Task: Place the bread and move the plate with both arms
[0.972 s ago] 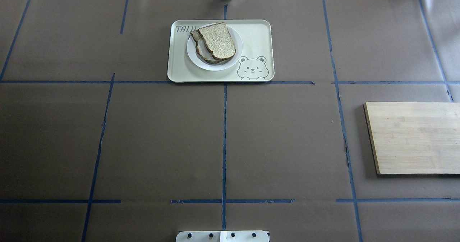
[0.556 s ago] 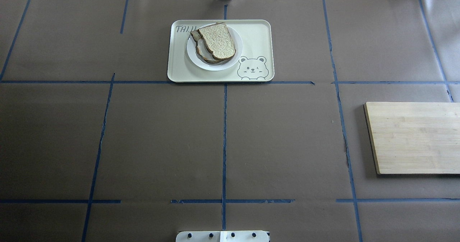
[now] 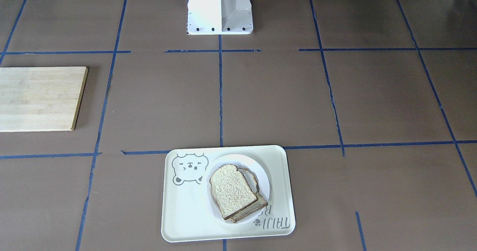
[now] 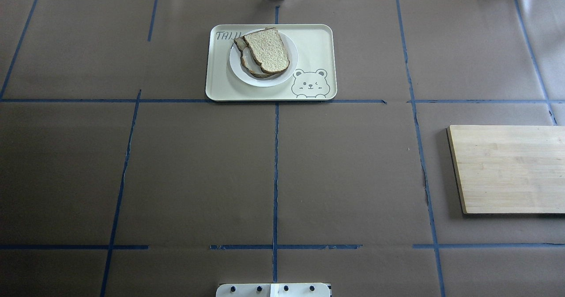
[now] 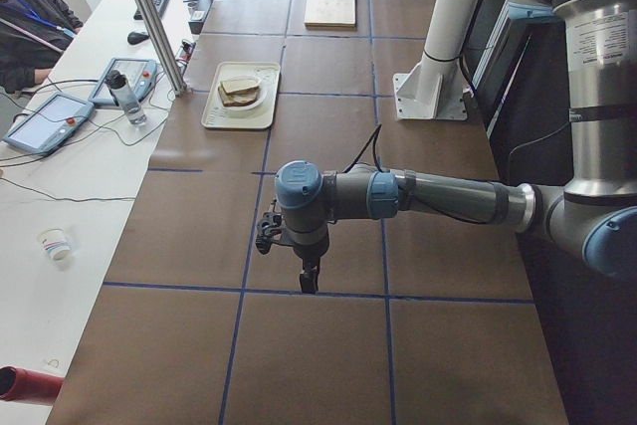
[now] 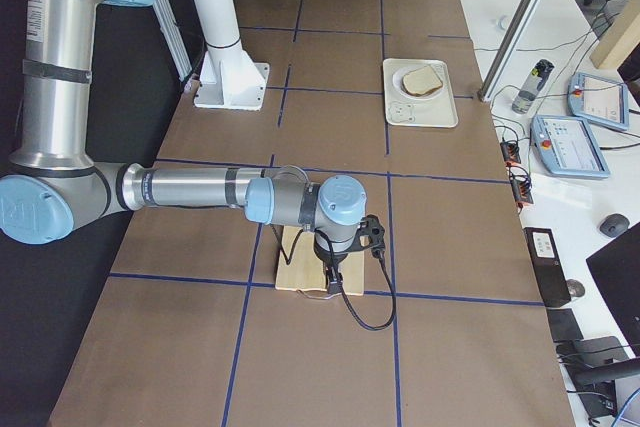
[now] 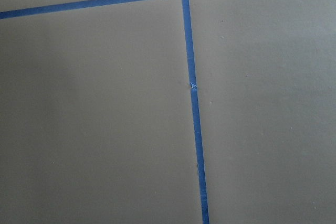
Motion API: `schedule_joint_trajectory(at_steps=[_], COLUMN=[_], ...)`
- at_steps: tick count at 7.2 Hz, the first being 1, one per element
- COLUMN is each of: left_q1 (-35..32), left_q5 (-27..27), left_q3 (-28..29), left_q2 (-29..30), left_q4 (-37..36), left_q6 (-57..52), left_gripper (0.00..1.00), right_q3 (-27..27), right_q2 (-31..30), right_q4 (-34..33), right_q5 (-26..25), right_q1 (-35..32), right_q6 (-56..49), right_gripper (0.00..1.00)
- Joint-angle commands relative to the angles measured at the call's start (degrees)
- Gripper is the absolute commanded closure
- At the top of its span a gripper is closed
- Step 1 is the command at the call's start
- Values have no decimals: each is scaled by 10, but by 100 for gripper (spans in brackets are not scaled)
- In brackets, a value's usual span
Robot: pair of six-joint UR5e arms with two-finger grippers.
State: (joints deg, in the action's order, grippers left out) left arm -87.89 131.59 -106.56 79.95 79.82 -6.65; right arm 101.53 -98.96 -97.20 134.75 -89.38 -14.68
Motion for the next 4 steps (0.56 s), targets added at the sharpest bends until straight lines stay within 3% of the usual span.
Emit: schedule_joint_trajectory(at_steps=[1, 4], left_q1=[0, 4], left_q5=[0, 3], left_q3=[0, -2], left_q2=[1, 3], left_q4=[0, 1], left_q6=[1, -1], left_gripper=[0, 0], right_q3=[0, -1], right_q2=[-1, -4], right_q4=[0, 0], right_q5=[1, 1], right_q1=[3, 10], right_q6=[0, 0], right_gripper=[0, 0])
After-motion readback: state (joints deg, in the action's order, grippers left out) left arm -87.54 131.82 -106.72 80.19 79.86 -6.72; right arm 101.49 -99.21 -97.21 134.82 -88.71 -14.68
